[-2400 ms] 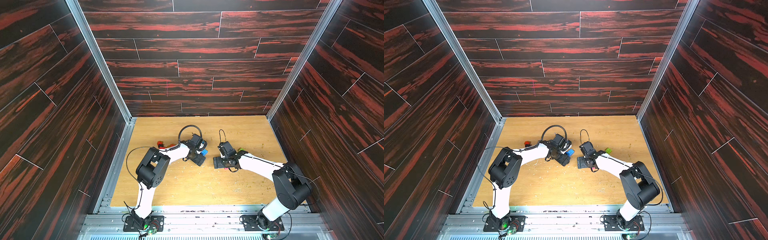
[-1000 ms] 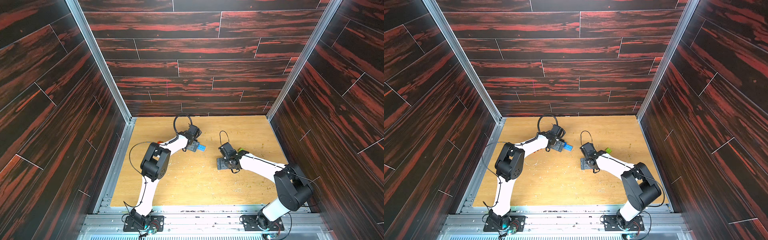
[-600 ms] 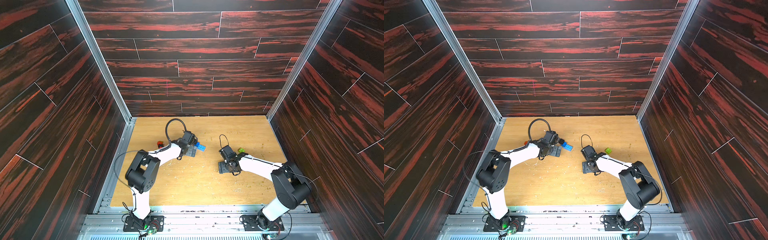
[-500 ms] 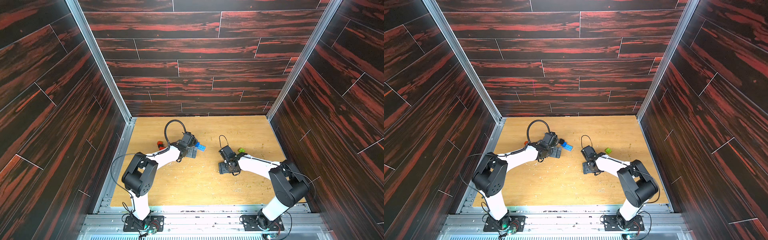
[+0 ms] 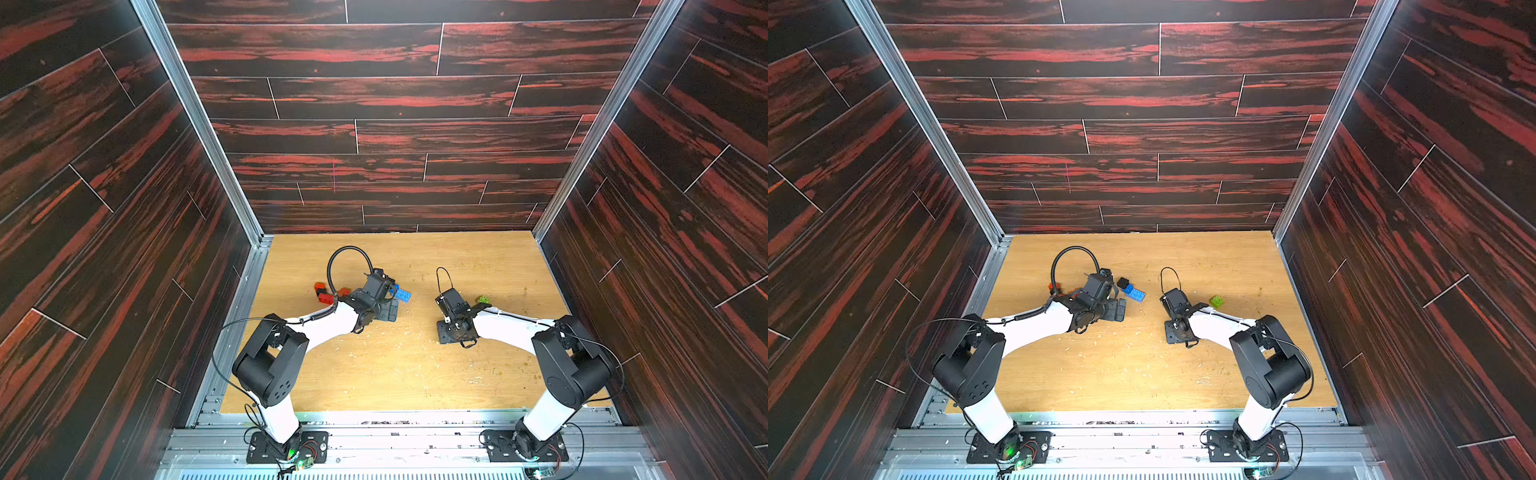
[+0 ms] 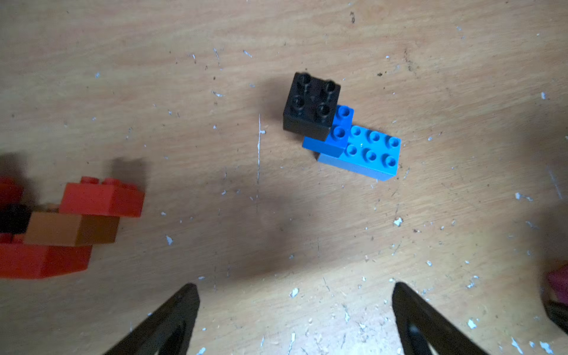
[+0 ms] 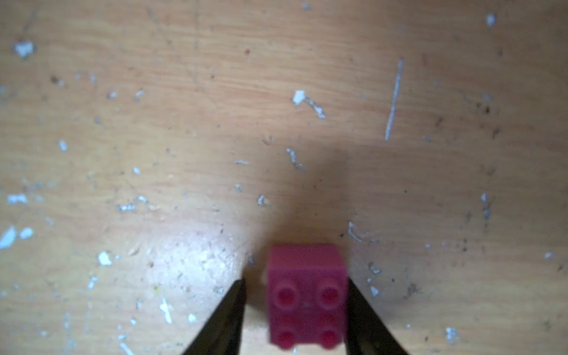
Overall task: Assemble the letter v with lego
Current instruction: Pick up the lego brick from the center of the board.
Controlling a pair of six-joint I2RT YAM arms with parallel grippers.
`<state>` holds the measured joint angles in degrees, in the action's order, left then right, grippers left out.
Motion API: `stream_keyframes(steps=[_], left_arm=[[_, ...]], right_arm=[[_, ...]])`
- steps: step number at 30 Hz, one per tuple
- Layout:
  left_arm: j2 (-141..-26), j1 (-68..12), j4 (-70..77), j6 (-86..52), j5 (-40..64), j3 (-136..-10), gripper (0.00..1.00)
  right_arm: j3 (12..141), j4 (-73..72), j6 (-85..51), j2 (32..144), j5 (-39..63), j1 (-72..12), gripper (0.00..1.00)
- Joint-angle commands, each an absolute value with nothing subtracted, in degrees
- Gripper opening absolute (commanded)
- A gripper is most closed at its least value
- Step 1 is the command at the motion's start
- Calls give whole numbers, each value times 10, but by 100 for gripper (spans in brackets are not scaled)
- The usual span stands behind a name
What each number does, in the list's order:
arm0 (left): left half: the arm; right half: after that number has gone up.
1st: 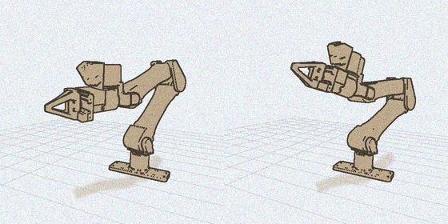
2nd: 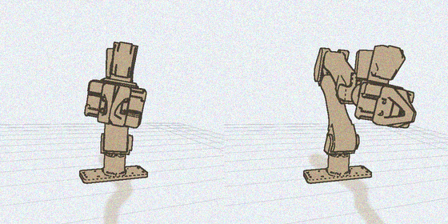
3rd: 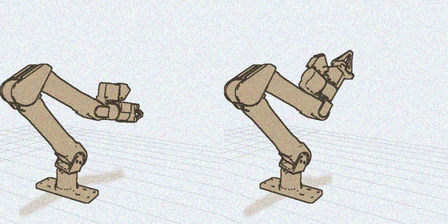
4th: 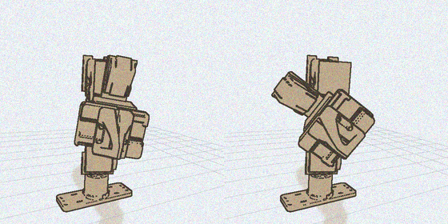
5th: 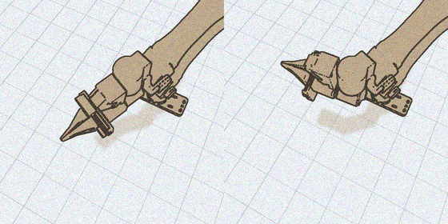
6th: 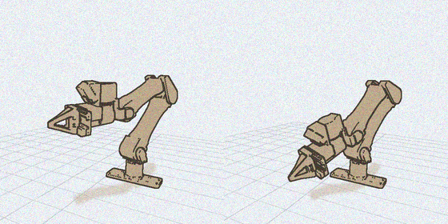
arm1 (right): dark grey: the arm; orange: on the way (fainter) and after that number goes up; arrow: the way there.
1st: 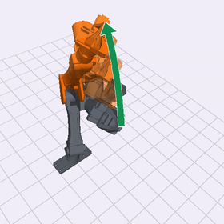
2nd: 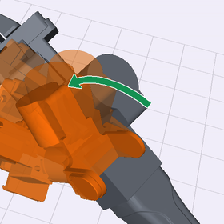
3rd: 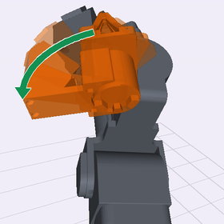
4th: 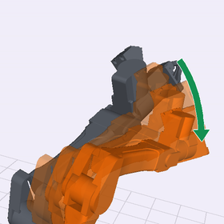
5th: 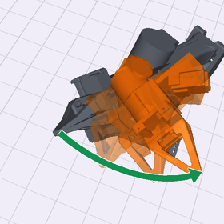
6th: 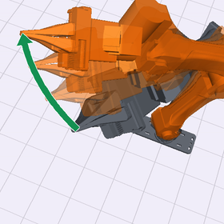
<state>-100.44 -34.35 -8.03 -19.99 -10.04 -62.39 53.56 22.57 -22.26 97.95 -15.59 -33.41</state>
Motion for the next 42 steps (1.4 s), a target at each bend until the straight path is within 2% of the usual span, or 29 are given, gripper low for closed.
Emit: stream_keyframes(steps=[1,3,10,15,20,28,35,42], left_arm=[[-986,-347,-70,-212,-97,-616,100],[-988,-347,-68,-216,-95,-617,100],[-993,-348,-69,-215,-95,-619,100],[-986,-349,-70,-217,-93,-614,100],[-963,-361,-54,-223,-99,-594,100],[-952,-383,-13,-247,-72,-565,100],[-962,-397,0,-246,-51,-557,100],[-960,-404,0,-247,-43,-550,100]], right_arm=[[520,258,-225,1001,-158,-331,43],[521,261,-230,1004,-162,-331,39],[526,264,-232,1009,-164,-331,37],[532,263,-240,1013,-171,-330,27],[547,284,-249,976,-201,-322,23],[613,332,-246,946,-177,-232,21],[699,367,-250,984,-175,-151,22],[824,412,-236,1076,-165,-90,22]])
